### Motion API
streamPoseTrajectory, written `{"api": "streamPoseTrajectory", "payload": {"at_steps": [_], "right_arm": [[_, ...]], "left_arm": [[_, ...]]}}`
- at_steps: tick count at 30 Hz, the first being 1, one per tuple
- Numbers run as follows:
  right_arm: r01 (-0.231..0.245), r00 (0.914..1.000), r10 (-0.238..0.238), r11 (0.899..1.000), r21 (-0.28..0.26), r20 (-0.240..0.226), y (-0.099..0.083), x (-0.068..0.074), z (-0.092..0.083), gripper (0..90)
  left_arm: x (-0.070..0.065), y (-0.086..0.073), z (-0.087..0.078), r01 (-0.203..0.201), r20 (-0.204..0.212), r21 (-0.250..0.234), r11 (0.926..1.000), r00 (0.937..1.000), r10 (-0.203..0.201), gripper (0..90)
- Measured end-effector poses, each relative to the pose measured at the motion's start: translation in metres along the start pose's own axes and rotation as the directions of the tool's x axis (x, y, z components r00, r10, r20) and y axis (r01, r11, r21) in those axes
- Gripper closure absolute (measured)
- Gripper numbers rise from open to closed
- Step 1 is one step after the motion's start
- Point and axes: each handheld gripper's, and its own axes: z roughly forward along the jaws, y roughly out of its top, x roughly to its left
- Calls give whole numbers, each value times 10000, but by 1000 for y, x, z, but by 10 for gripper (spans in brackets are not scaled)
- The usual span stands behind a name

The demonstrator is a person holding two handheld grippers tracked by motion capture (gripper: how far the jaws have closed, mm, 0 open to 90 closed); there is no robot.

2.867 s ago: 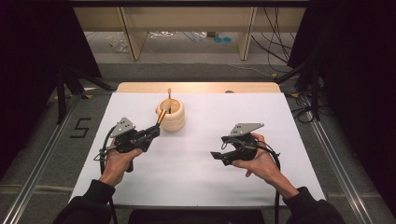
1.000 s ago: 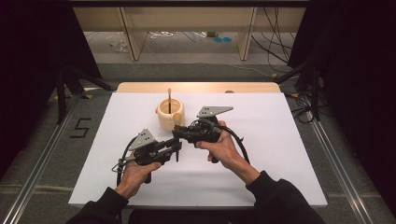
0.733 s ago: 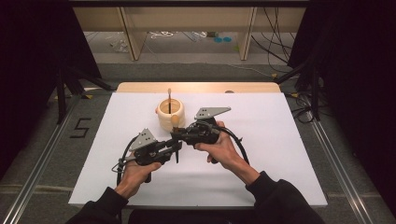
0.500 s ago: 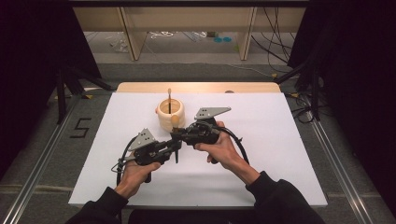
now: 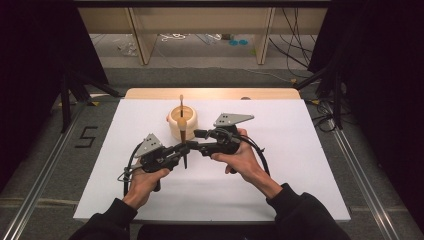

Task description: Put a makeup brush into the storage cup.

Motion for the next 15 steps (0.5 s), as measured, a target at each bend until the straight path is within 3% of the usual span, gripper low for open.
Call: {"api": "streamPoseTrajectory", "payload": {"at_steps": [5,12,13,15], "right_arm": [[625,9926,-656,9975,330,1022,-9,-2,-12,386],[642,9825,-709,9970,439,1724,-19,-5,-24,320],[704,9770,-784,9964,468,1981,-25,-5,-30,307],[685,9764,-790,9959,588,2008,-28,-5,-33,300]], "left_arm": [[10,5,5,-144,-451,-235,9996,9989,133,778],[19,12,6,-96,-735,-473,9988,9973,61,778],[21,14,6,-66,-821,-548,9985,9966,21,778],[22,14,6,-72,-889,-561,9984,9960,22,778]]}}
